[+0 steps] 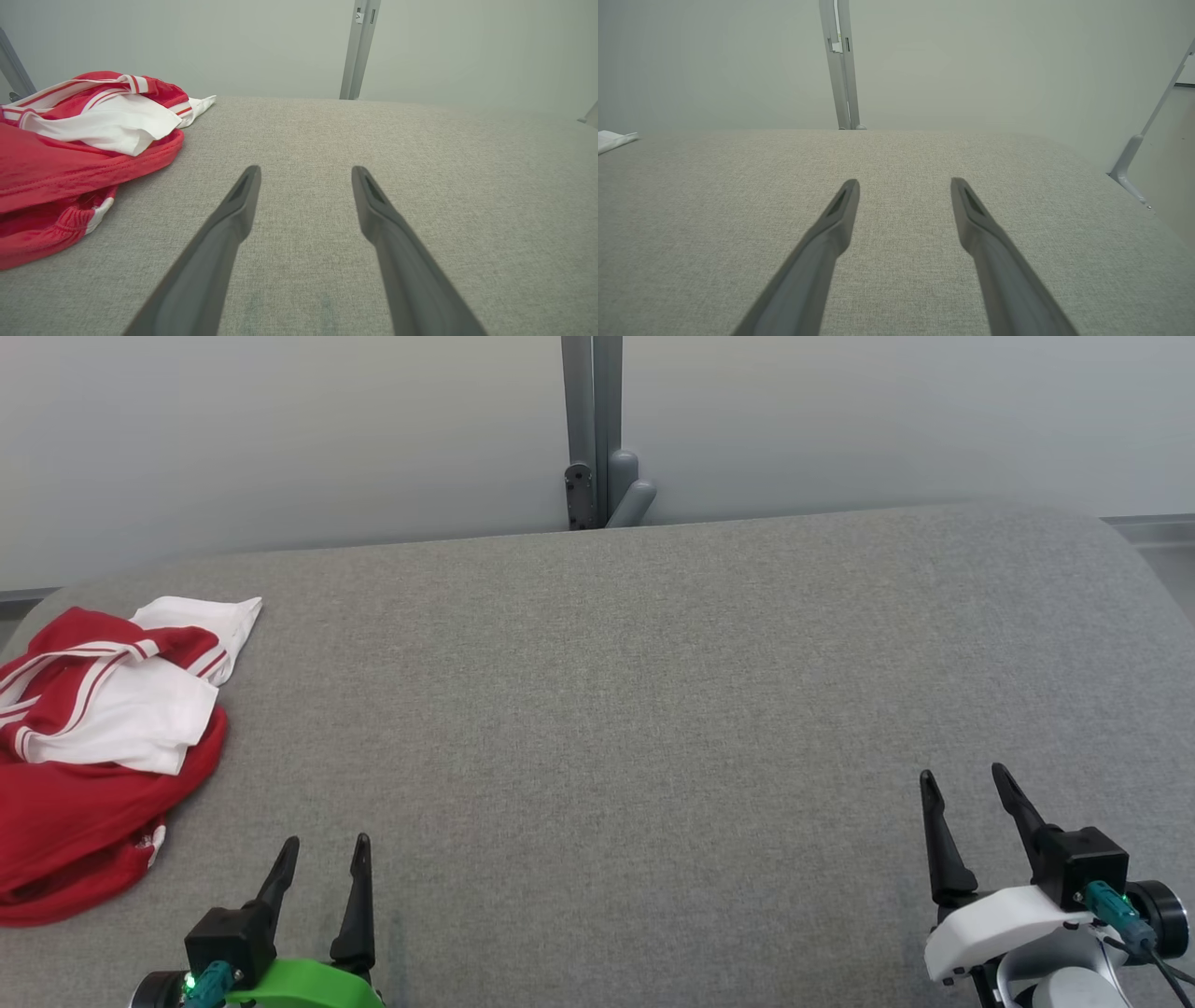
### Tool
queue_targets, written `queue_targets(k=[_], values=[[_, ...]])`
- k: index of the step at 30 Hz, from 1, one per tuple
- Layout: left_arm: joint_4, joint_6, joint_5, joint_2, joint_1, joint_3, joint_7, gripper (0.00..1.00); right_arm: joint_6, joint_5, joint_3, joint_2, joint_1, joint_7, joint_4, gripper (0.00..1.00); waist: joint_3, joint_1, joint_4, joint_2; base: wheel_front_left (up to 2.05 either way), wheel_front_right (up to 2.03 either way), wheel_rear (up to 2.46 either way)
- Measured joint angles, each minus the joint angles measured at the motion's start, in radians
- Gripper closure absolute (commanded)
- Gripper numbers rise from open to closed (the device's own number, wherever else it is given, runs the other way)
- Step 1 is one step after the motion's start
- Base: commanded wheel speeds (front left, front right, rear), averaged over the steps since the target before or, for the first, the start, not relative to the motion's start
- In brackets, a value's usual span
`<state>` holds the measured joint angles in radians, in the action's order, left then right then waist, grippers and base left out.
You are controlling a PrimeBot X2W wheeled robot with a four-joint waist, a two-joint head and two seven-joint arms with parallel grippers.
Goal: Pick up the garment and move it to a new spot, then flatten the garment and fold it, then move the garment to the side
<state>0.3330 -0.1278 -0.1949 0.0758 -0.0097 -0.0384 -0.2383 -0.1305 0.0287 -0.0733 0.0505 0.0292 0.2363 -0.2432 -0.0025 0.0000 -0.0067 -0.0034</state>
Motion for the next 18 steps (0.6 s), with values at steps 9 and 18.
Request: queue_targets(k=[9, 18], values=[[0.019, -0.001, 0.039, -0.003, 0.001, 0.003, -0.015, 0.0, 0.0, -0.035, 0.001, -0.001, -0.004, 0.017, -0.016, 0.0, 0.0, 0.0, -0.001, 0.0, 0.0, 0.0, 0.0], [0.036, -0.001, 0.031, -0.009, 0.001, 0.016, -0.024, 0.0, 0.0, -0.066, 0.007, -0.001, -0.005, 0.026, -0.023, 0.0, -0.002, 0.0, -0.001, 0.0, 0.0, 0.0, 0.0]])
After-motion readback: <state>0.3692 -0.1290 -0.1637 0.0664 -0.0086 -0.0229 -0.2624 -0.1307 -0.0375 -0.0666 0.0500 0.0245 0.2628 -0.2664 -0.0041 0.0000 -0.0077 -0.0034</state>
